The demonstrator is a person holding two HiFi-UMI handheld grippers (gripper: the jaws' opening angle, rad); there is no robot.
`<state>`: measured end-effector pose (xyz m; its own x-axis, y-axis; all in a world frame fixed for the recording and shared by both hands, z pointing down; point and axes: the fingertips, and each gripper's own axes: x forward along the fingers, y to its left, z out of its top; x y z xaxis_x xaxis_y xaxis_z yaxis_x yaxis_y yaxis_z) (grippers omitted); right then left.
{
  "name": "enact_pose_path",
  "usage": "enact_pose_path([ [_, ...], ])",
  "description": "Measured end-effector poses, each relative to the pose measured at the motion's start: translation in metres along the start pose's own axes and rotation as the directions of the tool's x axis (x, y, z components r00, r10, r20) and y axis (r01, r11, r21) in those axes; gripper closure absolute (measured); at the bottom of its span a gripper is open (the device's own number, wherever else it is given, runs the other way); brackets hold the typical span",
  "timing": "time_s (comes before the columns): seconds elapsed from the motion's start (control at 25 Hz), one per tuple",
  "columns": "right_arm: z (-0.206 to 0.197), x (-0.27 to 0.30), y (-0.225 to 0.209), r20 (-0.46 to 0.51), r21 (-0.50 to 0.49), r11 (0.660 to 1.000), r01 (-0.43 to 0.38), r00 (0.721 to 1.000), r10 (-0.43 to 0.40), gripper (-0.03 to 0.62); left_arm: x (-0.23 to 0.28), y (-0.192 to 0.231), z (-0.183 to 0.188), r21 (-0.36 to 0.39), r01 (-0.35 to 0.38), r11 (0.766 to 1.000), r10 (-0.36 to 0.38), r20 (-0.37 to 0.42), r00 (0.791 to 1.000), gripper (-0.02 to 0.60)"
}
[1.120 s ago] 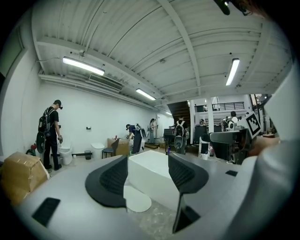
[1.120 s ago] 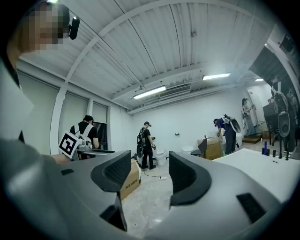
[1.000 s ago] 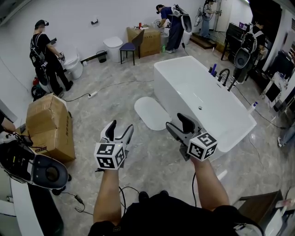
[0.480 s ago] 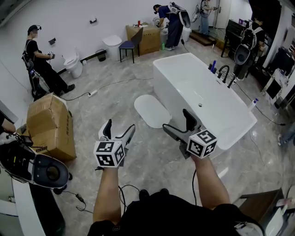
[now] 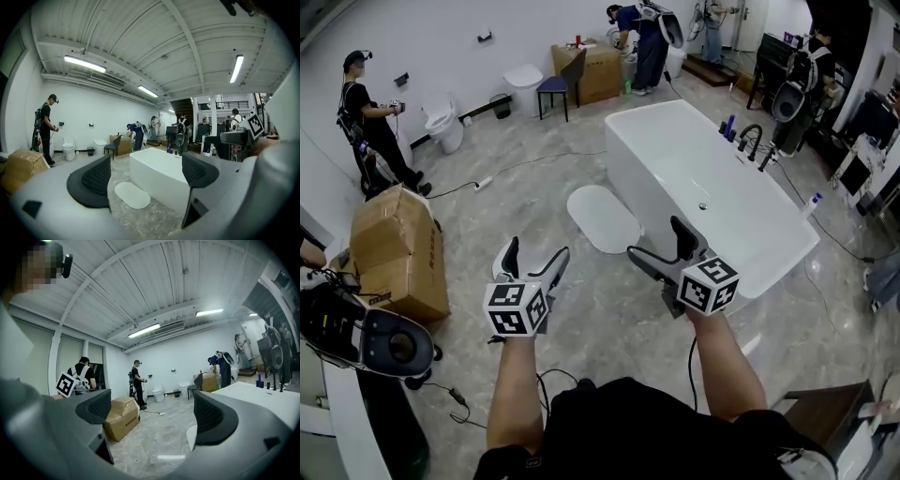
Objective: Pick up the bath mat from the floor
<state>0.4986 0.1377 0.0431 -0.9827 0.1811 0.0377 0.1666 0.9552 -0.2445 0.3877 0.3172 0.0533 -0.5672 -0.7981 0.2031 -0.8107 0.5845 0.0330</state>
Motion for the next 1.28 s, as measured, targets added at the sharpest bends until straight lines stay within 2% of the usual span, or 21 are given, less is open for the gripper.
enact_pose_path([
  [0.2,-0.003,-0.010,-0.009,-0.002,0.034,0.999,-0.015,1.000,0.015,0.060,0.004,-0.015,-0.006,-0.001,0.006,1.000,-0.006,-0.002,1.000,0.110],
  [0.4,-0.006,0.000,-0.018,-0.011,0.044,0.999,-0.012,1.000,0.012,0.060,0.014,-0.009,-0.008,-0.004,0.012,1.000,-0.012,-0.007,1.000,0.112],
  [0.68,-0.013,0.049,-0.046,-0.045,0.056,0.998,0.015,0.999,-0.012,0.060,0.062,0.030,-0.015,-0.046,0.028,0.999,-0.029,-0.015,0.999,0.112],
  [0.88,-0.015,0.102,-0.077,-0.059,0.071,0.996,0.062,0.997,-0.058,0.062,0.112,0.074,-0.014,-0.059,0.044,0.997,-0.045,-0.028,0.999,0.112],
  [1.28,-0.034,0.203,-0.110,-0.146,0.100,0.990,0.102,0.986,-0.087,0.062,0.202,0.144,-0.017,-0.087,0.109,0.990,-0.115,-0.065,0.991,0.114],
])
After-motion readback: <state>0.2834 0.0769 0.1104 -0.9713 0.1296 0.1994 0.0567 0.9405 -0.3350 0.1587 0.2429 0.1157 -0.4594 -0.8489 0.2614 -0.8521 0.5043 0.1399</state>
